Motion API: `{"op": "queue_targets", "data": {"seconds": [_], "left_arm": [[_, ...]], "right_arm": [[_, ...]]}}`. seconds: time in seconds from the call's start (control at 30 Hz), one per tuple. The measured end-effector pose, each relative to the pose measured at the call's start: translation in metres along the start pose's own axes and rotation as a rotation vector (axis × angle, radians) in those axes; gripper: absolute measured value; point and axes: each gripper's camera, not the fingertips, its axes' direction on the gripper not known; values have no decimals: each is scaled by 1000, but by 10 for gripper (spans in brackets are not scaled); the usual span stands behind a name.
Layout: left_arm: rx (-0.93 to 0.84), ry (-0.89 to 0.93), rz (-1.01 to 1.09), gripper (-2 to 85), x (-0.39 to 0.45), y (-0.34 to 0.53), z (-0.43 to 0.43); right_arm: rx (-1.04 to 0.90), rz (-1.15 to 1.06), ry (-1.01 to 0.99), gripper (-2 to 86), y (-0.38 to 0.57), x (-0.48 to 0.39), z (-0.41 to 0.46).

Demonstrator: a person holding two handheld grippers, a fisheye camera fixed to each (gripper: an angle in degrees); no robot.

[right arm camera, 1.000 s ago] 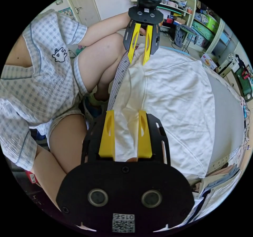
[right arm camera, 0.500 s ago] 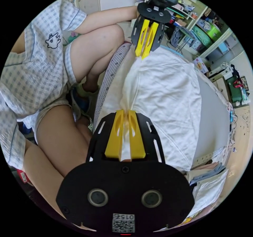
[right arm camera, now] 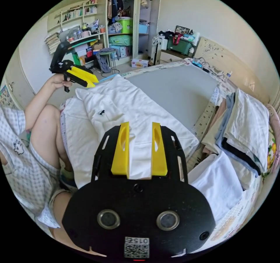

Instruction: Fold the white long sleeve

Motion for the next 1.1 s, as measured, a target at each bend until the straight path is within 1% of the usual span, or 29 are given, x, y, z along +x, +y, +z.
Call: {"op": "queue_targets", "data": {"seconds": [0.07,0.13,0.17,0.23,0.27,0.37,0.47,0.53,0.57,0.63,0.67,0.7,0.73,0.77,0.8,0.83,0.87,0.9,0.93,1.0,1.03,1.07,1.1], "left_arm": [[-31,84,-27,104,-11,11,1],[-89,109,-47,110,-19,20,8],[-124,120,-44,106,-21,23,13],[-175,180,-7,92,-18,26,21],[-218,225,34,77,-13,29,27],[-344,201,130,39,7,39,42],[-344,205,149,24,16,46,37],[-298,162,169,20,20,41,25],[-240,101,166,19,18,28,13],[-157,-3,185,20,11,-8,-9],[-112,-170,186,21,1,-45,-25],[-15,-408,114,25,-14,-84,-43],[57,-512,36,27,-23,-100,-55],[192,-630,-129,32,-37,-124,-80],[275,-664,-247,49,-44,-139,-101],[309,-646,-284,64,-44,-142,-110],[368,-571,-300,84,-36,-143,-126],[406,-495,-250,92,-18,-135,-135],[419,-469,-215,91,-7,-127,-137],[444,-435,-90,78,46,-76,-133],[446,-428,-64,74,59,-60,-129],[453,-397,-19,72,81,-30,-121],[443,-357,13,71,99,-4,-112]], "right_arm": [[-34,-13,-95,112,13,2,4],[-108,-59,-123,110,23,-2,13],[-160,-98,-123,104,29,-8,17],[-198,-134,-175,85,41,-14,19],[-222,-152,-231,68,48,-18,21],[-346,-193,-293,30,63,-32,38],[-365,-249,-292,8,76,-51,40],[-349,-250,-229,4,72,-56,32],[-316,-238,-146,3,60,-54,20],[-243,-213,38,6,19,-38,-6],[-163,-108,241,12,-25,-14,-28],[-21,65,415,22,-69,14,-59],[55,114,451,30,-85,23,-76],[135,221,496,49,-112,38,-104],[167,317,503,72,-130,46,-125],[181,333,482,76,-134,45,-133],[207,303,402,84,-133,34,-143],[224,252,342,96,-121,14,-146],[226,220,318,102,-110,1,-144],[196,96,279,101,-44,-48,-119],[188,91,286,98,-24,-57,-111],[175,111,304,94,17,-68,-93],[143,161,288,91,52,-70,-77]]}}
